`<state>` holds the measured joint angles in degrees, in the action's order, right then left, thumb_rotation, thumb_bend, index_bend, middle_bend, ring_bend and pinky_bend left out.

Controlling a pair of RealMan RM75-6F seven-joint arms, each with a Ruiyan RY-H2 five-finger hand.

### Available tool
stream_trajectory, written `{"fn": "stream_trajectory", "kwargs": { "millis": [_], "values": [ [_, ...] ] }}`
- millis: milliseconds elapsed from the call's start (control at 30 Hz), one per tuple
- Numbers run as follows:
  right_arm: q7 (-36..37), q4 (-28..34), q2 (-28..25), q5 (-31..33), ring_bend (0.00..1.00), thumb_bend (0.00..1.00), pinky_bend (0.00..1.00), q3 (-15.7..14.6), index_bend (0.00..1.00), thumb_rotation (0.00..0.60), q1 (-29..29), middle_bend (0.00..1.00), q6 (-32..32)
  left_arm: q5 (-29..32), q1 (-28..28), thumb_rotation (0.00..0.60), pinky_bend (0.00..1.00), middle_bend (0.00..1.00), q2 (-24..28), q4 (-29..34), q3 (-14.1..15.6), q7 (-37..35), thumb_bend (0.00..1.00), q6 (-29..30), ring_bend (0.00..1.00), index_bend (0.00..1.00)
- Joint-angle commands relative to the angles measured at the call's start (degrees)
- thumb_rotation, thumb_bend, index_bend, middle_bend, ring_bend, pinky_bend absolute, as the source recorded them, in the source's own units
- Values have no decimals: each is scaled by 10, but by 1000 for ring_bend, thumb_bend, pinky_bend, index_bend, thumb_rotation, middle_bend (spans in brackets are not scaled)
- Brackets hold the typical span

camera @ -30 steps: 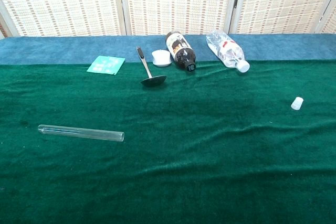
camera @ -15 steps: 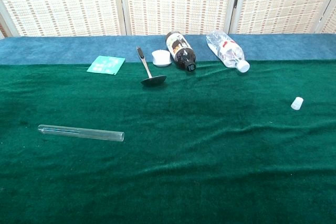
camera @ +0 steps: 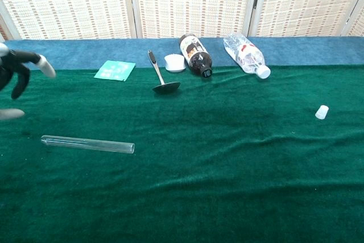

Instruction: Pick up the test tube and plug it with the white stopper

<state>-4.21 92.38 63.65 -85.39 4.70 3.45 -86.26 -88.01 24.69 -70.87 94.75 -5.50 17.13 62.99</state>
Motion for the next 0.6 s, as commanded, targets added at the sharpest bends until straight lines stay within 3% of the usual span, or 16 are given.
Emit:
{"fn": "stream_trajectory", "kwargs": {
  "millis": [33, 600],
  "values": [
    [3, -4, 3, 3, 67, 408, 0, -1, 0, 600, 1, 2, 4, 21, 29, 600, 749, 820, -24, -5, 1, 17, 266, -35, 828, 340],
    [23, -24, 9, 7, 74, 408, 0, -3, 0, 600, 2, 7, 12, 124, 71, 600, 795, 885, -144, -64, -8, 85, 270, -69, 879, 423]
  ]
}}
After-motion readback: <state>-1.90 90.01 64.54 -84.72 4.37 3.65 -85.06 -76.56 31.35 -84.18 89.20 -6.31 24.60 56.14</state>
